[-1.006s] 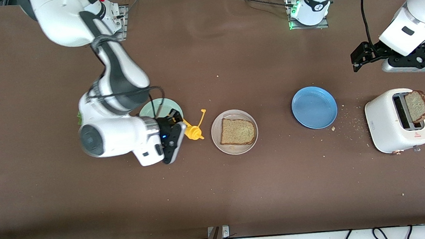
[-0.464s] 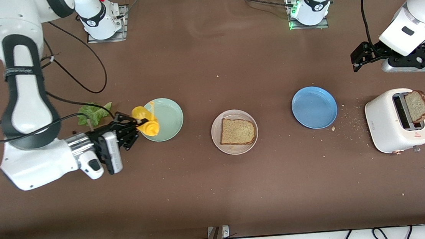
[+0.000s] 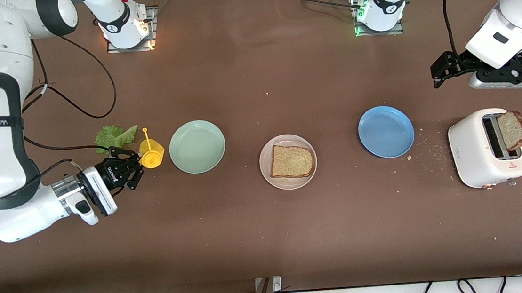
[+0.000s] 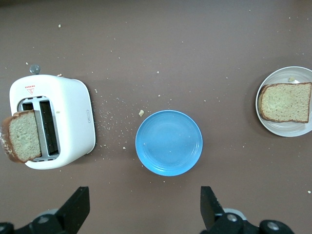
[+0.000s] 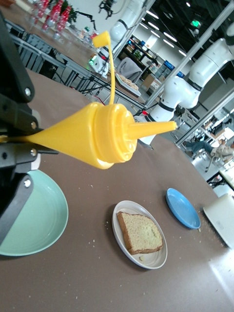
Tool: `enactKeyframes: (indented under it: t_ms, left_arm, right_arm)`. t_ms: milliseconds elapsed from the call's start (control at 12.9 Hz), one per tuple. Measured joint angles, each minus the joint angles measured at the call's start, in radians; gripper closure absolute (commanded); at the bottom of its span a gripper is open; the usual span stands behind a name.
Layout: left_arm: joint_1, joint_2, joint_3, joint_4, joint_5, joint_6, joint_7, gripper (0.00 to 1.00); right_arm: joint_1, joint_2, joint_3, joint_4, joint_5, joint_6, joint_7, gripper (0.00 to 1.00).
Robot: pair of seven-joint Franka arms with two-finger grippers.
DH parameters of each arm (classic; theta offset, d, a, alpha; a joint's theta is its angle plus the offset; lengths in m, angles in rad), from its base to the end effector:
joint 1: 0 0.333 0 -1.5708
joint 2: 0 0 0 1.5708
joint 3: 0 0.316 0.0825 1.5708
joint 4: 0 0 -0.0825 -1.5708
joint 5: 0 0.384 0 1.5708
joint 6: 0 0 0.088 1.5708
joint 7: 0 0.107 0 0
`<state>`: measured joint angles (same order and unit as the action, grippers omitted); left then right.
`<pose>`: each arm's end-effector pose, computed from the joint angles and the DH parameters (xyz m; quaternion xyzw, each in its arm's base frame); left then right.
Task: Make sandwich in beige plate with both arms
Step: 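Carry the yellow bottle back beside the green plate with the right gripper, then set the bottle down and open the right gripper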
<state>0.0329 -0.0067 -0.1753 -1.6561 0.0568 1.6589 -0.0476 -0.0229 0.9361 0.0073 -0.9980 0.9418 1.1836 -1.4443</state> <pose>0.5538 -0.0740 0.5956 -0.9983 0.0497 -0.0074 0.0283 0.7042 0.0941 0.3079 -0.6221 -0.5462 -0.0616 0.5576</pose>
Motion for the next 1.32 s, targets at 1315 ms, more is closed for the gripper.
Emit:
enactKeyframes:
  t_ms: [1315]
  left_arm:
    - [-0.001,0.000,-0.001,0.000,0.000,0.000,0.000,0.00]
  right_arm:
    - [-0.078,0.031,-0.004,-0.330,-0.095,0.133,-0.886,1.00]
